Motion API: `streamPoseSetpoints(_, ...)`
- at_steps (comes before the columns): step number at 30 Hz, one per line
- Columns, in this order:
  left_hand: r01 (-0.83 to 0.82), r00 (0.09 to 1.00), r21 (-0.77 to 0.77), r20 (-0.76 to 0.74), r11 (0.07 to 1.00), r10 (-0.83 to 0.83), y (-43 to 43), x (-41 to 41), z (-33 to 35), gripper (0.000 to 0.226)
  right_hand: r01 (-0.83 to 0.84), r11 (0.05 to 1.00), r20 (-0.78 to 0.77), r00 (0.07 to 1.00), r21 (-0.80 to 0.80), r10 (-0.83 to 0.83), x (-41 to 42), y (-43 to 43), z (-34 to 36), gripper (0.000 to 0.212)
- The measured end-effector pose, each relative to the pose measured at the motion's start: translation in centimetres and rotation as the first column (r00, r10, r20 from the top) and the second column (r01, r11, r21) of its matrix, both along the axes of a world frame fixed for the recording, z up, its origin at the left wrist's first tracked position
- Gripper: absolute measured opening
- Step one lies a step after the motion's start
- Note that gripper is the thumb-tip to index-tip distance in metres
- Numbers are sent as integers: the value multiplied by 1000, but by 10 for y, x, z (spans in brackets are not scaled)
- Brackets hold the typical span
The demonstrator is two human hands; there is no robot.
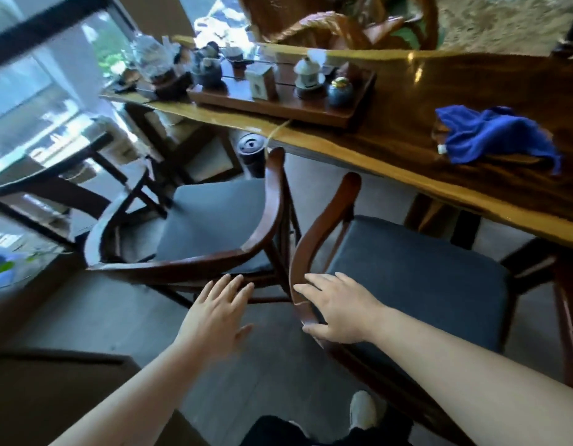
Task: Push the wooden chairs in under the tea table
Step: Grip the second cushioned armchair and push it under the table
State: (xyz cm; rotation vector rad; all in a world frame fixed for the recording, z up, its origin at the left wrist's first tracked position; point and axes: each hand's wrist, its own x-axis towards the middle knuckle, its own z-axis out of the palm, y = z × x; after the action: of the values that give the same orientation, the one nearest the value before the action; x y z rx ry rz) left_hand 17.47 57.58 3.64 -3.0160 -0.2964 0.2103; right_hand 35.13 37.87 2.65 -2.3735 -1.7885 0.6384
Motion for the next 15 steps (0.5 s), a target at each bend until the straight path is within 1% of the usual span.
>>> streamPoseSetpoints(4, -111, 993, -9, 26, 994, 111, 42, -17, 7, 75, -61, 998, -2, 998, 14, 61, 3, 41, 2, 75)
streamPoseSetpoints(7, -162, 985, -7, 60, 987, 162, 81, -28, 12, 71, -94, 995, 9, 996, 21, 94, 1, 75, 3, 75)
streamPoseSetpoints(10, -177, 981, -22, 70, 984, 179, 124, -38, 12, 71, -105, 994, 26, 994, 39, 104, -5, 116, 1, 76)
streamPoseSetpoints(15, -152, 986, -48, 63, 987, 155, 203, -56, -6, 74, -50, 999, -2, 999, 16, 50, -17, 187, -8, 77)
